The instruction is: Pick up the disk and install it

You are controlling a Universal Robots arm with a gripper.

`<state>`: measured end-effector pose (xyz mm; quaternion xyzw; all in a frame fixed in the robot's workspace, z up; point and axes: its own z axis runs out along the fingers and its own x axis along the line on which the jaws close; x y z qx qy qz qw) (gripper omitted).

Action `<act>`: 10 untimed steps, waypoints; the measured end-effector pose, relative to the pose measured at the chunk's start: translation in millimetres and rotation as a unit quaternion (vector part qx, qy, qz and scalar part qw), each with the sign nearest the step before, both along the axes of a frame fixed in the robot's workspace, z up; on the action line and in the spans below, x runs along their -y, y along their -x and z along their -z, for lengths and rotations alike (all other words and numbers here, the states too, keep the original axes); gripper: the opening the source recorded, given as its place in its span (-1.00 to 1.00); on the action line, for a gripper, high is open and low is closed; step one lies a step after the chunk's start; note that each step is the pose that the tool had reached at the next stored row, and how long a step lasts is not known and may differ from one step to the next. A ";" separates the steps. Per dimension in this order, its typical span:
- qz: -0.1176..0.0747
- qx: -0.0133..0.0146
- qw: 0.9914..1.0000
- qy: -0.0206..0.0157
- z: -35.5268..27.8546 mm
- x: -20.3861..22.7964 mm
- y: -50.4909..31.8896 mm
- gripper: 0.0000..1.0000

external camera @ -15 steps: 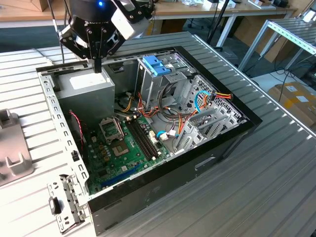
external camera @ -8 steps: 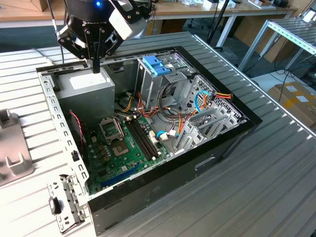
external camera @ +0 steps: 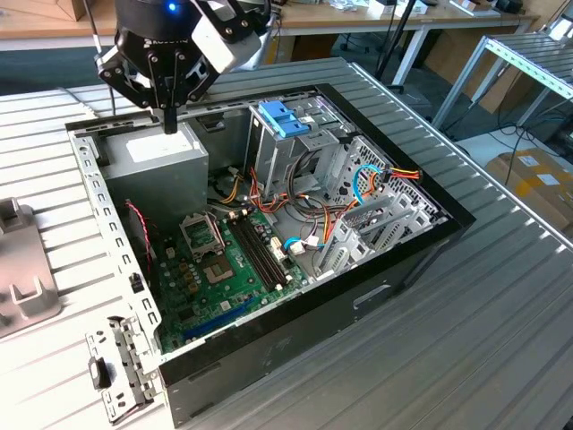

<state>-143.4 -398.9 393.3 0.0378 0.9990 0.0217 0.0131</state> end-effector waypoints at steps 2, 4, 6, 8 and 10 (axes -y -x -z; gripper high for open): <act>0.000 0.000 1.000 0.000 0.0 0.0 0.9 -0.79; 0.000 0.000 1.000 0.000 0.0 0.0 2.6 -0.79; 0.000 0.000 1.000 0.000 0.0 0.0 3.4 -0.79; 0.000 0.000 1.000 0.000 0.0 0.0 4.4 -0.79; 0.000 0.000 1.000 0.000 0.0 0.0 5.4 -0.79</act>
